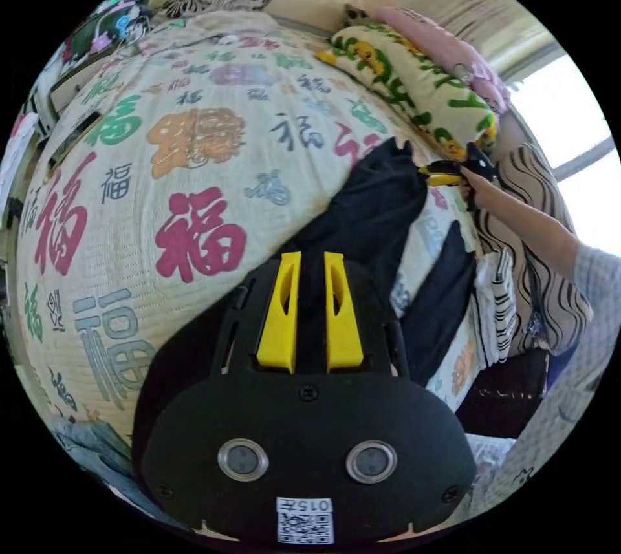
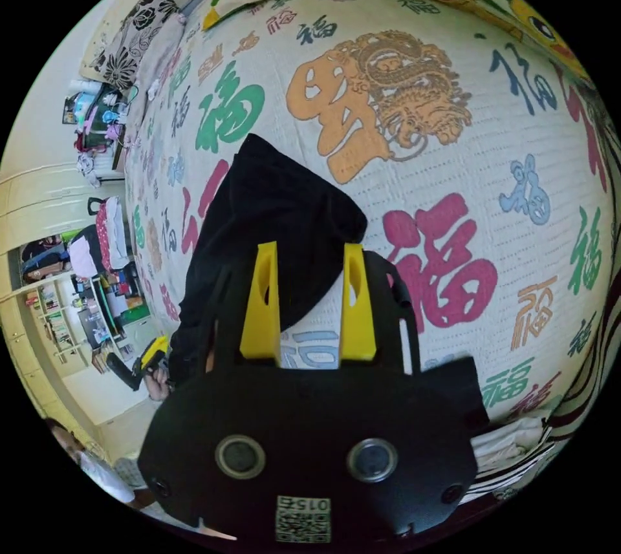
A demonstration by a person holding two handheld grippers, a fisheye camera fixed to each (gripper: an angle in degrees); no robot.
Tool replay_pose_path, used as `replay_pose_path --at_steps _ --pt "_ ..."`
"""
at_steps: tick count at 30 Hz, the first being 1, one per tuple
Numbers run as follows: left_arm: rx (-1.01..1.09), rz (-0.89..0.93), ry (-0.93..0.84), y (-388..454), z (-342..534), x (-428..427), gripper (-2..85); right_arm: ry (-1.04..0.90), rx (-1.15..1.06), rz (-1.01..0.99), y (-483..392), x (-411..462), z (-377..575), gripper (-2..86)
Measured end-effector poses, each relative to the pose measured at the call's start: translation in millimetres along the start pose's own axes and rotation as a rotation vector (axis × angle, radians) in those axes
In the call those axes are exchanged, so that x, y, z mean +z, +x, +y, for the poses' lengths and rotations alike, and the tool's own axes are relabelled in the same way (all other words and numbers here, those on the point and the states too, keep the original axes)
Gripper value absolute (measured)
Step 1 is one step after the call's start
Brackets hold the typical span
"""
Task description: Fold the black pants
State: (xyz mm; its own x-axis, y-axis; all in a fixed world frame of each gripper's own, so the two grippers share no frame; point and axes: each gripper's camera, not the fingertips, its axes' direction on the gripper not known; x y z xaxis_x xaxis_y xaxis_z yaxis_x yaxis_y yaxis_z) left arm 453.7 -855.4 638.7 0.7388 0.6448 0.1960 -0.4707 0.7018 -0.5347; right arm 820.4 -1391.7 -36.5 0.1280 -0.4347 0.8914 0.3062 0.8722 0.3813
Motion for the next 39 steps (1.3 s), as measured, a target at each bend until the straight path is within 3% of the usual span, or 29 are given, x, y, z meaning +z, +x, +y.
replay_pose_path --at_steps 3,5,7,10,15,18,21,25,29,31,39 --pt "-0.007 -0.036 -0.183 -22 2 25 1.2 -0.032 0.002 0.289 -17 19 -6 2.5" --pt "0.127 -0.114 -0.307 -19 14 38 0.2 -0.056 -0.067 0.293 -28 20 -11 0.1" --pt "0.151 -0.196 -0.229 -20 24 23 -0.1 0.017 -0.066 0.173 -27 5 -15 0.0" --pt "0.012 -0.243 -0.067 -43 44 -15 -0.1 0.085 -0.023 0.089 -19 -8 -22 1.7" --pt "-0.117 -0.191 -0.075 -74 106 -41 4.1 0.03 -0.043 0.187 -2 16 2 6.5" --pt "-0.182 -0.131 -0.006 -79 182 -81 5.5 0.022 -0.114 -0.084 30 10 45 4.2" --pt "-0.333 -0.03 0.005 -87 288 -117 5.9 -0.058 -0.152 -0.186 58 9 114 5.3" --pt "-0.714 -0.1 -0.012 -103 455 -172 6.0 -0.139 -0.014 -0.053 98 18 210 8.8" --pt "-1.218 -0.143 0.154 -120 616 -230 7.3 -0.161 0.165 -0.044 136 39 253 9.4" --pt "-1.346 -0.118 0.238 -124 668 -243 7.9 -0.16 0.217 -0.051 146 48 257 9.6" --pt "-1.446 0.138 0.41 -144 779 -233 11.1 -0.109 0.468 -0.263 189 75 252 9.3"
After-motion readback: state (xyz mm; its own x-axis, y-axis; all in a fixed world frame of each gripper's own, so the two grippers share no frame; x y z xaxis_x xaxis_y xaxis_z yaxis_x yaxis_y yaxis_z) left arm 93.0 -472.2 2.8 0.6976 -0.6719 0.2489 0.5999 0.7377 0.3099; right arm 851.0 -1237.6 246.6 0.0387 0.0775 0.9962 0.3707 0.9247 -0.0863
